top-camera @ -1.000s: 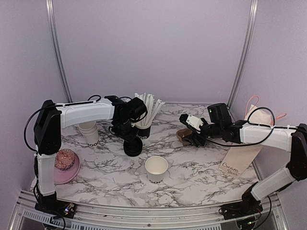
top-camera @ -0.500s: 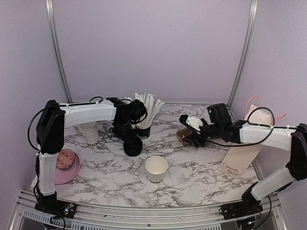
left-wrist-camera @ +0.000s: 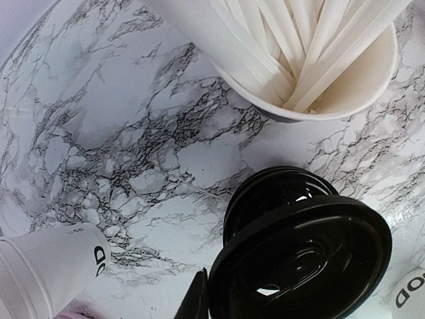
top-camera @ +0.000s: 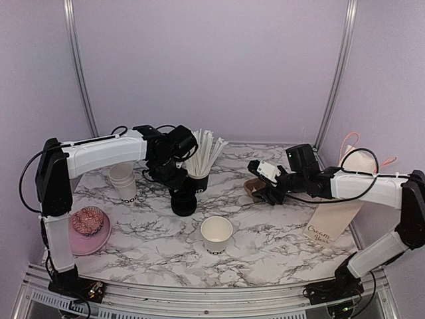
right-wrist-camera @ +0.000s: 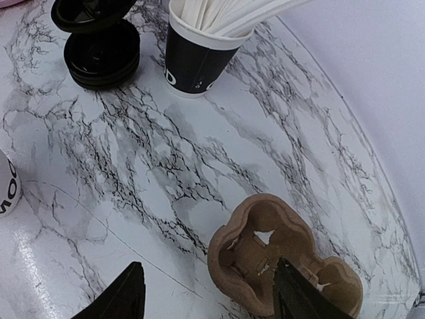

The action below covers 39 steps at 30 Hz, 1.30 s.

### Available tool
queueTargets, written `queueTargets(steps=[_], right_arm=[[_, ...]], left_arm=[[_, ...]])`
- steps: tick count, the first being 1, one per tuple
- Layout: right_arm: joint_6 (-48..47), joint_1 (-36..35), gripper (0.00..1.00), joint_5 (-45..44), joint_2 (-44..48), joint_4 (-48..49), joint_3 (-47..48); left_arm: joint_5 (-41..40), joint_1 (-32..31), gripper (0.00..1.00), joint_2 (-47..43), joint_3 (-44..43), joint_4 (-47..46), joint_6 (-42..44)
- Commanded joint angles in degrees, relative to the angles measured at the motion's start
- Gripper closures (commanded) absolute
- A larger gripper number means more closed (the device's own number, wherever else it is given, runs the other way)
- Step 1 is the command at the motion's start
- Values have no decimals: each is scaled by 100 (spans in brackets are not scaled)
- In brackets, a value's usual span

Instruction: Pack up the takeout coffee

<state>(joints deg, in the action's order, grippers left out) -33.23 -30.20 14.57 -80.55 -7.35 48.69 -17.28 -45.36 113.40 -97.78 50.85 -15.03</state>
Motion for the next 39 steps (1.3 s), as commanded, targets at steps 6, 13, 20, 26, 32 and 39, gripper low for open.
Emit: queueTargets(steps=[6, 13, 20, 26, 32, 39], right_arm=[[550, 31, 35, 1187, -12, -1274, 1751], [1414, 31, 20, 3327, -382, -1701, 3265], [1938, -73, 1, 4047, -598, -1337, 3778], [1414, -496, 1, 4172, -669, -1672, 4138], [1410, -872, 1, 3972, -796, -1705, 4360], [1640, -1031, 1, 3657, -887, -1524, 4428]], left_arm=[[1594, 53, 90, -1538, 274, -1003, 349], [3614, 52, 90, -2044, 233, -2239, 86], [4525, 87, 89, -2750, 1301, -4328, -796], [4808, 286, 89, -2990, 1970, -5493, -1692], [5082, 379, 89, -3038, 2356, -6191, -2153], [5078, 377, 89, -3132, 2441, -6210, -2188]])
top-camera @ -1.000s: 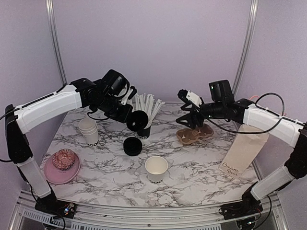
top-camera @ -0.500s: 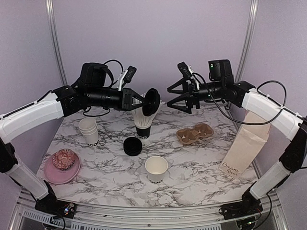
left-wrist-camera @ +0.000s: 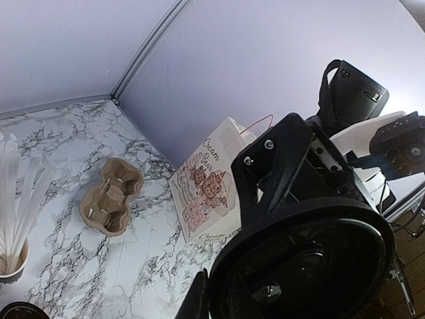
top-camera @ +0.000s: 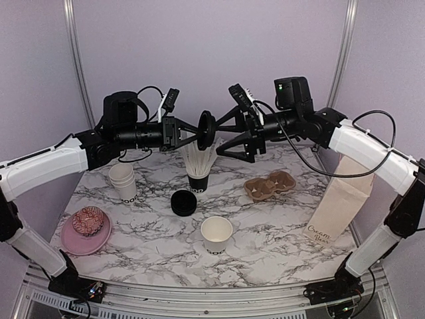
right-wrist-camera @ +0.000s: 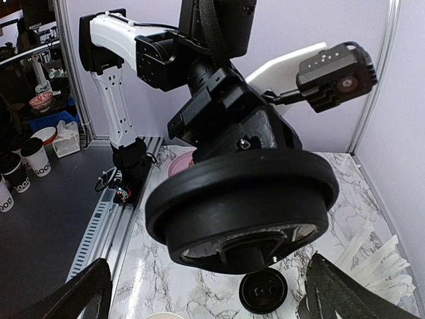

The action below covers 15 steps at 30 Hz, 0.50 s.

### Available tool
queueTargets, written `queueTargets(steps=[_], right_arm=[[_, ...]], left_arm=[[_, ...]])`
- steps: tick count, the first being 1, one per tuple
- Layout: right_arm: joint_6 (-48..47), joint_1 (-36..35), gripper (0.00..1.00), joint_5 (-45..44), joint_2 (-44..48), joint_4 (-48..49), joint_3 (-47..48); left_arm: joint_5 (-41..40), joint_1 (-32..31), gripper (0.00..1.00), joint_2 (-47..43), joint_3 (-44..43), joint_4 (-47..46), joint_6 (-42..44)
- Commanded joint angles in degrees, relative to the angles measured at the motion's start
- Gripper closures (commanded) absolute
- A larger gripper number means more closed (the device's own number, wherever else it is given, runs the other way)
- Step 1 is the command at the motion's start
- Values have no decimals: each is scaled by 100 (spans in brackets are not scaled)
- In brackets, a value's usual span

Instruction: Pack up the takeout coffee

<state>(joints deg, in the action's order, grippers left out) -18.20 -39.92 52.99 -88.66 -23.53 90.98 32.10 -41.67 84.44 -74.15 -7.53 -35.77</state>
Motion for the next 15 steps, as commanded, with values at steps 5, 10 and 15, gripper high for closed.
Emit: queueTargets(steps=[5, 10, 15], right_arm=[[295, -57, 3, -293, -115, 227, 248], [395, -56, 1, -186, -172, 259, 338], [489, -68, 1, -151, -227, 311, 408]], left_arm=[[162, 5, 89, -254, 135, -381, -170], [201, 6, 90, -219, 150, -387, -206], [264, 2, 90, -189, 149, -398, -223]])
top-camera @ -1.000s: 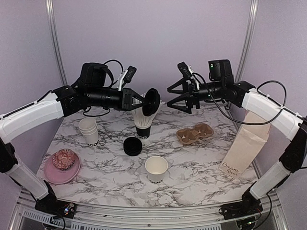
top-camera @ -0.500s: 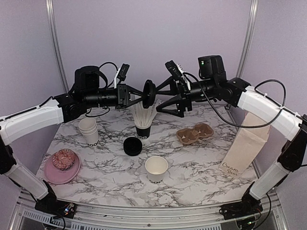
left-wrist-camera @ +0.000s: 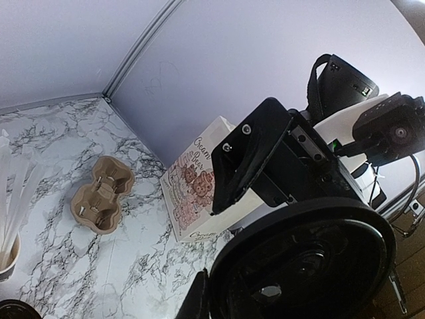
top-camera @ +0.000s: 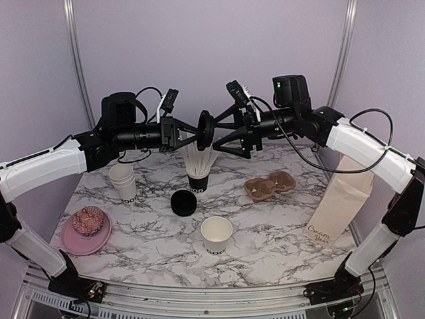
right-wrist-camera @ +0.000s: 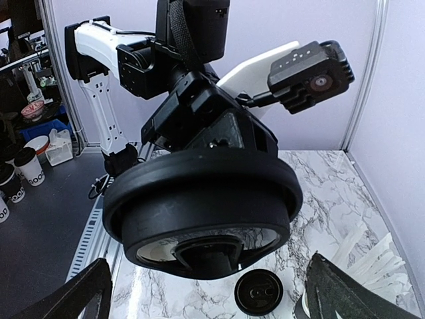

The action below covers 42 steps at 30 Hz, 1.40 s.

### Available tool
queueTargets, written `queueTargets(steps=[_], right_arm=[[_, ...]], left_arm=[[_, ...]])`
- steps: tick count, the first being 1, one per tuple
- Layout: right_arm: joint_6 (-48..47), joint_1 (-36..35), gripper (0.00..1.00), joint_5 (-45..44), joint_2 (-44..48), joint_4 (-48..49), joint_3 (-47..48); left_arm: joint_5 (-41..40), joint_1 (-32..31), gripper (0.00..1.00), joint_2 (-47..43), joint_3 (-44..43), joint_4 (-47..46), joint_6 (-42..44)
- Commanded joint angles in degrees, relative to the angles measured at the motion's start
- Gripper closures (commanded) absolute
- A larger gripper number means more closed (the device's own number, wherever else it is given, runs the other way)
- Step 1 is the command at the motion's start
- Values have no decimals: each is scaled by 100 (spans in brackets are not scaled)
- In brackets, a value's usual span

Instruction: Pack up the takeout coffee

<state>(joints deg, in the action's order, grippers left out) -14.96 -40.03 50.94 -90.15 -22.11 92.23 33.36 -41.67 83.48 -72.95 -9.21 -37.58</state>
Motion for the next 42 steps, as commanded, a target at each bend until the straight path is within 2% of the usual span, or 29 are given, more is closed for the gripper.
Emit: queueTargets(steps=[1, 7, 12, 18, 26, 28, 30, 35, 37, 42], right_arm=[[181, -65, 1, 49, -99, 190, 293], [239, -80, 1, 165, -191, 257, 322], [239, -115, 8, 321, -220, 276, 314], [296, -122, 9, 451, -239, 318, 288], [423, -126, 24, 426, -253, 460, 174], [405, -125, 26, 361, -249, 450, 166], [301, -123, 26, 227, -233, 358, 155], [-422, -25, 27, -267, -21, -289, 65], [-893, 47, 27, -478, 66, -731, -20], [-2050, 101, 28, -1077, 126, -1943, -64]], left_arm=[[148, 3, 90, -88, 26, -230, -41], [186, 5, 90, -72, 45, -230, -84], [195, 1, 90, -79, 109, -239, -103], [201, -7, 90, -35, 114, -248, -135], [177, -8, 88, -14, 138, -260, -167], [131, -8, 81, -20, 168, -248, -160], [-29, -8, 67, -67, 190, -116, -71], [-763, -6, 44, -457, 272, 870, 679], [-1179, 1, 41, -669, 439, 1469, 1021], [-2040, 1, 41, -1035, 941, 2191, 1563]])
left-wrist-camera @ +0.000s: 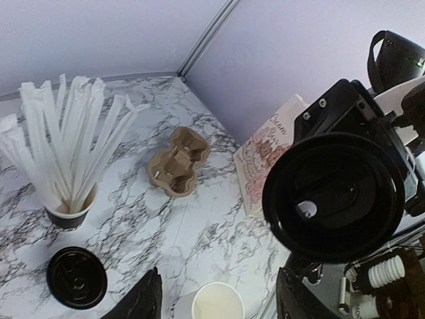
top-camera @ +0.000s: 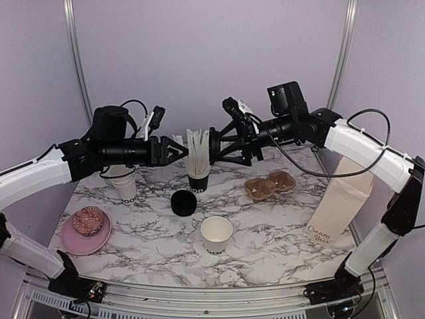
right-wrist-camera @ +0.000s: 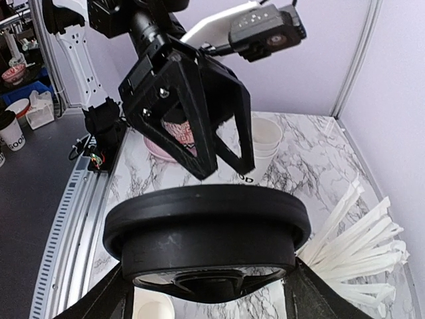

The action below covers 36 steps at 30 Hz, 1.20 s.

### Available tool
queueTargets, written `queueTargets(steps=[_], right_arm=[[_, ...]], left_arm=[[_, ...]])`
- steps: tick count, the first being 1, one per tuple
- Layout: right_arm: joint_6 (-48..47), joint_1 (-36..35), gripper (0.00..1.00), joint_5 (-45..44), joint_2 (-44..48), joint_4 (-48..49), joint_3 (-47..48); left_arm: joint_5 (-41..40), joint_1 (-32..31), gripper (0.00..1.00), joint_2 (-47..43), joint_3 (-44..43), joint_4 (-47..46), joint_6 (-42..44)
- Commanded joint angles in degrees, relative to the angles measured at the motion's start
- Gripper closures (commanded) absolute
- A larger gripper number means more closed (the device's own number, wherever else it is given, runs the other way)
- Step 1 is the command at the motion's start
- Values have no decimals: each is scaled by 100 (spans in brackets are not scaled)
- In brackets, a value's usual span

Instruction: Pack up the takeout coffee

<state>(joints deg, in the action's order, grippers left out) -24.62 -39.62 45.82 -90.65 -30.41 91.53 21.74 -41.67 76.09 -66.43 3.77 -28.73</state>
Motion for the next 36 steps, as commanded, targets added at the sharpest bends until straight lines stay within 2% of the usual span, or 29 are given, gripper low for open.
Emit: queueTargets(steps=[1, 8, 15, 24, 36], right_arm=[[-1308, 52, 28, -657, 160, -1381, 36], [-2273, -113, 29, -1474, -139, -2858, 475], [-2521, -477, 30, -1868, -548, -3655, 693], [-2453, -1200, 29, -2499, -1013, -3882, 581], [-2434, -1341, 32, -2794, -1327, -4047, 778]], left_arm=[[-987, 2, 41, -346, 375, 965, 731], [-1319, 2, 40, -586, 523, 1203, 1042], [-1315, 1, 40, -459, 465, 1206, 1099], [-1179, 1, 40, -360, 523, 1183, 1081], [-1101, 0, 40, -359, 690, 1099, 1031]])
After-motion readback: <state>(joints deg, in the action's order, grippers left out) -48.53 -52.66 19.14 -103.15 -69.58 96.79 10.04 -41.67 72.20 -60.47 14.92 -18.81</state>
